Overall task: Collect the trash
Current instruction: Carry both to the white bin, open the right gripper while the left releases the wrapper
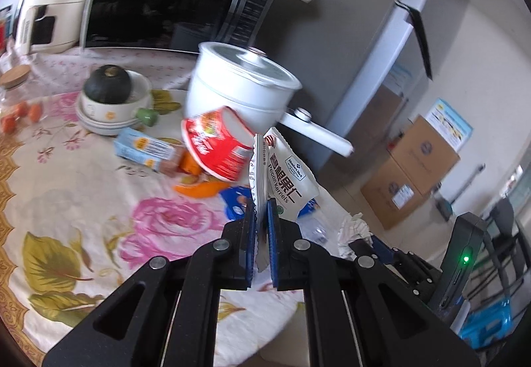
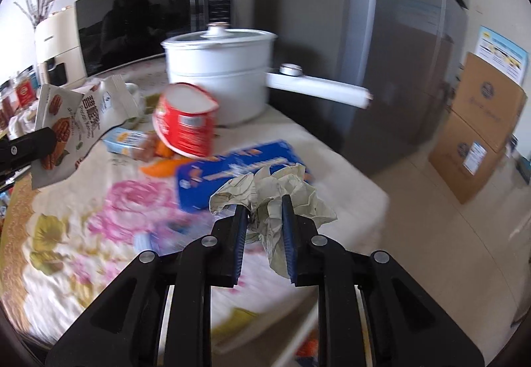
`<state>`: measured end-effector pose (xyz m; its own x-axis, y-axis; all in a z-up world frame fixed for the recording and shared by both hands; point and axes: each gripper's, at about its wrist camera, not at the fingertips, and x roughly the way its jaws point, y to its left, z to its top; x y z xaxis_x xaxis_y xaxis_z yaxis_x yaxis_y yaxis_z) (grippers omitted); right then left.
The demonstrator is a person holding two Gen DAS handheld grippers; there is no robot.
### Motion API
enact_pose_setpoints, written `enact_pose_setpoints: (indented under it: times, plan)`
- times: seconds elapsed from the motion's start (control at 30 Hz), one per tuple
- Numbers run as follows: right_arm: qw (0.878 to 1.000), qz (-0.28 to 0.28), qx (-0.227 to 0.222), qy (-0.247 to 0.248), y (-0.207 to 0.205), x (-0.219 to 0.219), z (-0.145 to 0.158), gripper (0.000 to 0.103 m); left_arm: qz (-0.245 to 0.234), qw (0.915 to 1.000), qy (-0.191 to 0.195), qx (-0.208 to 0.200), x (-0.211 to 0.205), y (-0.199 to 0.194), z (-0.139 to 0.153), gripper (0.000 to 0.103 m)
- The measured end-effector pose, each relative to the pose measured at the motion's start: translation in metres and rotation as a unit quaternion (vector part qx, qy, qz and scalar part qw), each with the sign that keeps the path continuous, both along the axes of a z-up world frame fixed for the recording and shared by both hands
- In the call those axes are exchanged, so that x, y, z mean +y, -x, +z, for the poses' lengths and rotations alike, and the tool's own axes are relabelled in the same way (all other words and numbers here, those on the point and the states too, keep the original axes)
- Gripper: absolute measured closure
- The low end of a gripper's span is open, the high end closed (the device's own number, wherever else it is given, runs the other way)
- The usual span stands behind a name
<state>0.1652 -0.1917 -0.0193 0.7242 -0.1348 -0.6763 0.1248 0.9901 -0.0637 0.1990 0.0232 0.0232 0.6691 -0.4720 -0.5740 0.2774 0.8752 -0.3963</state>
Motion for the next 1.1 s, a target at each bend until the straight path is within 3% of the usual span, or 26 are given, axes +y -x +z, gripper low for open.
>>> enact_pose_setpoints:
  times: [0.27, 0.5, 0.57, 0.63, 0.8, 1.1]
  plan:
    - [0.999, -0.042, 0.026, 0.013, 0.038, -0.050, -0.012, 0.083, -0.059, 0.9981, -0.016, 0.001, -0.058, 0.013, -0.007, 0.096]
    - [0.993, -0.100, 0.063, 0.005, 0.071, -0.103, -0.030, 0.080, -0.132, 0.9901, -0.045, 0.018, -0.121, 0.034, -0.030, 0.096]
    - [0.992, -0.110, 0.066, -0.003, 0.080, -0.113, -0.030, 0.077, -0.153, 0.9866, -0.049, 0.027, -0.139, 0.041, -0.037, 0.096]
    - [0.990, -0.118, 0.073, -0.009, 0.088, -0.121, -0.033, 0.067, -0.171, 0.9833, -0.056, 0.029, -0.153, 0.049, -0.041, 0.096]
    - [0.986, -0.148, 0.074, -0.038, 0.110, -0.142, -0.035, 0.059, -0.206, 0.9751, -0.076, 0.030, -0.184, 0.068, -0.054, 0.096]
    - [0.974, -0.214, 0.050, -0.053, 0.141, -0.174, -0.030, 0.033, -0.238, 0.9661, -0.090, 0.042, -0.214, 0.082, -0.069, 0.096]
